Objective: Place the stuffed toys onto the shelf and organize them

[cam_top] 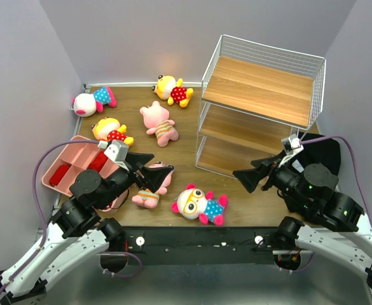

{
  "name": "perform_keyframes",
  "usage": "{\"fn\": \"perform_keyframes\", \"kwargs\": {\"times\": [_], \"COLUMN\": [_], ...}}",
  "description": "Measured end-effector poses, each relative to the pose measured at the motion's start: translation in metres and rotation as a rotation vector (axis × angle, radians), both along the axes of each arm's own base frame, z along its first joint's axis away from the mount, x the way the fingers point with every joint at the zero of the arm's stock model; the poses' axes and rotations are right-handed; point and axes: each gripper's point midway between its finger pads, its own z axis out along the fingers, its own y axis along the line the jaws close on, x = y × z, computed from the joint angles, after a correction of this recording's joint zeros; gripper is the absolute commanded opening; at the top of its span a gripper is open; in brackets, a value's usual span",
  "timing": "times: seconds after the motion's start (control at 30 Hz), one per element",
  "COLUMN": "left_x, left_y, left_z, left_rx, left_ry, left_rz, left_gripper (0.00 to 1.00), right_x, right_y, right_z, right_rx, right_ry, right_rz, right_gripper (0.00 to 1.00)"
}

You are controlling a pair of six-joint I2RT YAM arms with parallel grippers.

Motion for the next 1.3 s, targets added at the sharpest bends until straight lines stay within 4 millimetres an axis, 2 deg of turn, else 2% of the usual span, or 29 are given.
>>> {"fn": "perform_keyframes", "kwargs": {"times": [0.17,0.3,0.4,0.53,0.67,0.87,1.07,1.17,1.3], "left_x": [0.0,0.0,0.0,0.003,0.006,0.004,0.002,0.003,0.004], "left_y": [0.0,0.003,0.009,0.023,0.038,0.06,0.074,0.077,0.079], "left_z": [0.0,-0.002,-0.001,-0.006,-0.014,-0.01,-0.004,-0.003,-0.005], "left_rx": [0.001,0.004,-0.002,0.001,0.01,-0.02,-0.052,-0.057,-0.054], "left_ry": [0.001,0.005,0.001,0.022,0.046,0.032,0.01,0.008,0.011], "left_rz": [0.0,0.011,0.036,0.104,0.179,0.26,0.309,0.322,0.336], "left_gripper": [0.99,0.99,0.99,0.99,0.99,0.99,0.99,0.99,0.99], "right_x": [0.001,-0.003,-0.012,-0.019,-0.022,-0.037,-0.047,-0.044,-0.034], "right_y": [-0.002,0.001,0.011,0.033,0.053,0.066,0.069,0.067,0.052], "right_z": [-0.001,-0.004,-0.005,-0.019,-0.057,-0.138,-0.17,-0.184,-0.206], "right_rx": [-0.015,-0.029,-0.029,-0.063,-0.116,-0.238,-0.27,-0.289,-0.35], "right_ry": [-0.008,-0.008,0.002,0.05,0.117,0.282,0.371,0.408,0.454], "right_rz": [-0.006,0.027,0.101,0.216,0.288,0.32,0.28,0.223,0.098], "right_gripper": [0.99,0.91,0.86,0.81,0.76,0.72,0.7,0.72,0.74]}}
